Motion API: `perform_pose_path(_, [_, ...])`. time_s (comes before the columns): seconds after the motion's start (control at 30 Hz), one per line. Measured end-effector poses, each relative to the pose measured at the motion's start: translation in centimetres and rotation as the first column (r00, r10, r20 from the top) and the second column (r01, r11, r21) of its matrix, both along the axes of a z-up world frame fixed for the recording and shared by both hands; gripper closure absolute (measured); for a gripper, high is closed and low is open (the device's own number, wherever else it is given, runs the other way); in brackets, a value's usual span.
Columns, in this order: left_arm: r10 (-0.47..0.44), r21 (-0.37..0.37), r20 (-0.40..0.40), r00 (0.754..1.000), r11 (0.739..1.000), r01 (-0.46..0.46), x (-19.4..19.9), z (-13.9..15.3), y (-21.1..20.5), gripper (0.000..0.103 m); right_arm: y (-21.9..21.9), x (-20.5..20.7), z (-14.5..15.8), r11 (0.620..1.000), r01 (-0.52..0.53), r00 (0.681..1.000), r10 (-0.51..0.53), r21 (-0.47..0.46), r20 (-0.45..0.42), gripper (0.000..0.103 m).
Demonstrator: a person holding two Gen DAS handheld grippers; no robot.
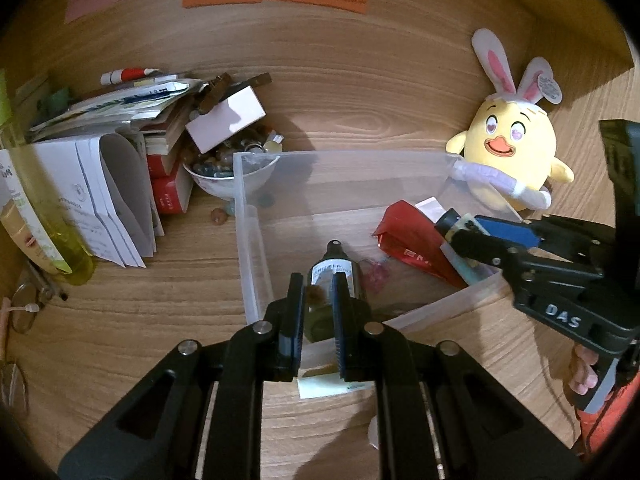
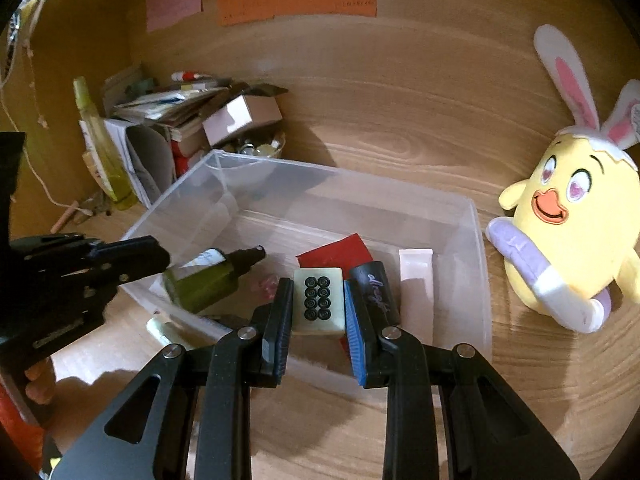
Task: Organize objects
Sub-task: 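Carry the dotted tile and brown piece into the clear box and release both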
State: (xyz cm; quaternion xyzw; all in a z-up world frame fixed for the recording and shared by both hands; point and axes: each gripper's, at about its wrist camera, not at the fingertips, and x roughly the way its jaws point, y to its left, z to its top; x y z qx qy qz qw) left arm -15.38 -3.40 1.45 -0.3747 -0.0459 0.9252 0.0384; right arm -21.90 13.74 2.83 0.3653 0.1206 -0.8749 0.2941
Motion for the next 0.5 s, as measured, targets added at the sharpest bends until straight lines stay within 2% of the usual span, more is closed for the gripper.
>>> perform_pose_path(0.13, [-0.005, 0.014, 0.000, 1.000, 1.000, 0.005, -0.1, 0.0, -0.3, 0.091, -0.6, -0.6, -0.8, 1.000, 0.016, 1.000, -0.016, 0.003, 0.017, 0.080])
perform_pose_path(0.23, [-0.006, 0.032, -0.004, 1.000, 0.999, 0.006, 0.2, 0.2, -0.5, 0.086, -1.0, -0.8, -1.2, 1.000, 0.027, 0.999, -0.027, 0.006, 0.021, 0.080])
perform_pose_path(0.3, [-0.008, 0.035, -0.015, 1.000, 0.999, 0.008, 0.5, 0.4, -0.4, 0.082, -1.3, -0.9, -1.4, 0.999, 0.035, 0.999, -0.036, 0.013, 0.012, 0.080])
perform_pose_path(0.37, [0.000, 0.026, -0.032, 0.999, 1.000, 0.001, 1.1, 0.7, -0.5, 0.068, -1.4, -1.0, -1.4, 0.999, 0.039, 0.999, -0.039, 0.014, 0.014, 0.080])
perform_pose_path(0.5, [-0.012, 0.008, -0.056, 0.998, 1.000, 0.012, 2.2, 1.1, -0.2, 0.063, -1.4, -1.0, -1.5, 0.999, 0.046, 0.999, -0.047, 0.015, 0.012, 0.081])
